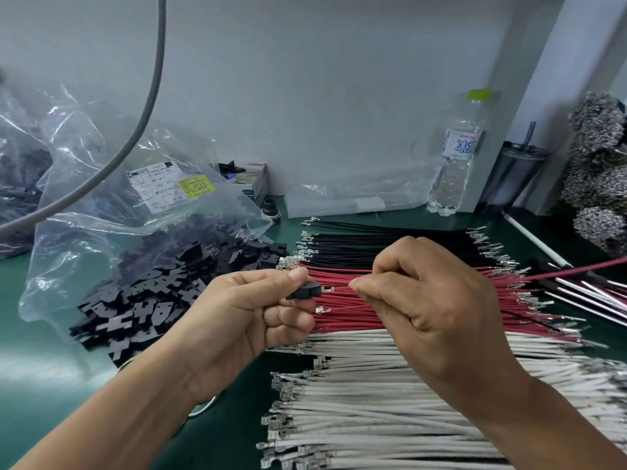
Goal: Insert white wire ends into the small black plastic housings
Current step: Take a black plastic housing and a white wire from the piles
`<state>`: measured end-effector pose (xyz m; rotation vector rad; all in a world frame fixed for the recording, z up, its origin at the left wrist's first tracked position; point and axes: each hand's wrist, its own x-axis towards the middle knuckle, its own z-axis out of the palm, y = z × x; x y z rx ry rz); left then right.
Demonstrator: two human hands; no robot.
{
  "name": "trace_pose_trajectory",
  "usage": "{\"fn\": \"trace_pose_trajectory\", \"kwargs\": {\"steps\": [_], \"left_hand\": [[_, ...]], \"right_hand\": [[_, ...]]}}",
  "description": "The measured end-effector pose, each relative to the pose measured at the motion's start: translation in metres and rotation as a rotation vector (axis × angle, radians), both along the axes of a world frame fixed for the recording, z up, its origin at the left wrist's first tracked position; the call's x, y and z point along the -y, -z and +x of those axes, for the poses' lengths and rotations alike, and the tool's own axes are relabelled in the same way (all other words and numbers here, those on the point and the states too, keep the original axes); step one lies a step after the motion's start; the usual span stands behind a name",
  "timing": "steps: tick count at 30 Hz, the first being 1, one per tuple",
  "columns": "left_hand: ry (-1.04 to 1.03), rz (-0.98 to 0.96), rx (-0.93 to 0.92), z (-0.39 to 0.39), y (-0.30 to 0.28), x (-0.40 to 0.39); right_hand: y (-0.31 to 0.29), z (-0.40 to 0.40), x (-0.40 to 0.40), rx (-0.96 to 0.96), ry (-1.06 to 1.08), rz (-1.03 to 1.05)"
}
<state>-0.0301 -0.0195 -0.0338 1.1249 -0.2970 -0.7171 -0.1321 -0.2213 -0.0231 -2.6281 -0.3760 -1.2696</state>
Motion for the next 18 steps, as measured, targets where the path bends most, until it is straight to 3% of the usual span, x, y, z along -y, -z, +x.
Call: {"fn": "trace_pose_trajectory", "kwargs": {"steps": [4,6,10,12,18], "left_hand": [[-0.024,-0.01,-0.037,-0.004,0.001,0.004],[-0.065,0.02,0.031,-0.006,-0.001,0.005],[-0.207,0.195,0.551,-0.012,-0.004,0.005],[-0.207,0.228,0.673,-0.013,-0.005,0.004],[-0.157,0.216,0.587,-0.009,-0.004,0.0]], "right_hand": [[0.005,0.002,-0.008,-0.012,-0.041,0.046],[0.006,0.003,-0.011,-0.041,-0.036,0.073],[0.004,0.003,-0.006,-0.151,0.0,0.152],[0.004,0.002,-0.003,-0.212,-0.023,0.214],[0.004,0.002,-0.009,-0.267,-0.091,0.275]]}}
